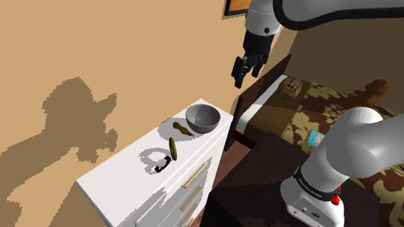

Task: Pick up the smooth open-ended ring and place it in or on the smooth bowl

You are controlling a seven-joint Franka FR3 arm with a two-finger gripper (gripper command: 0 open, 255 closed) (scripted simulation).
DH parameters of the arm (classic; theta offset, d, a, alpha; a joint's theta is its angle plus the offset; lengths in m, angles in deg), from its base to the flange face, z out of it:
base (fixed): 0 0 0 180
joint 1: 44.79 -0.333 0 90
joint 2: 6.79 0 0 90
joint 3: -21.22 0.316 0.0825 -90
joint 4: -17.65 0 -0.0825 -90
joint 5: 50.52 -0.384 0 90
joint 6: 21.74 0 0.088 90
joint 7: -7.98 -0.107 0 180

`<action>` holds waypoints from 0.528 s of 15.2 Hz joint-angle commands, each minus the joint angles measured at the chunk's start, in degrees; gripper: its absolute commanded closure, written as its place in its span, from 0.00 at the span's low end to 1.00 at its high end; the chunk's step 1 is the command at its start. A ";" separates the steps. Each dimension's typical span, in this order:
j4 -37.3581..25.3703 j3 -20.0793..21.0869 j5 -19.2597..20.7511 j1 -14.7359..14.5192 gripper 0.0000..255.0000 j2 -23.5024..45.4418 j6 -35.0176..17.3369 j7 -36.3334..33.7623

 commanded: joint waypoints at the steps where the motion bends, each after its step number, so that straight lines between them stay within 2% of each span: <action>1: 1.70 1.97 -1.24 -0.13 0.00 1.69 -3.65 -3.44; 8: 5.28 9.09 -4.03 0.08 0.00 11.04 -17.30 -14.97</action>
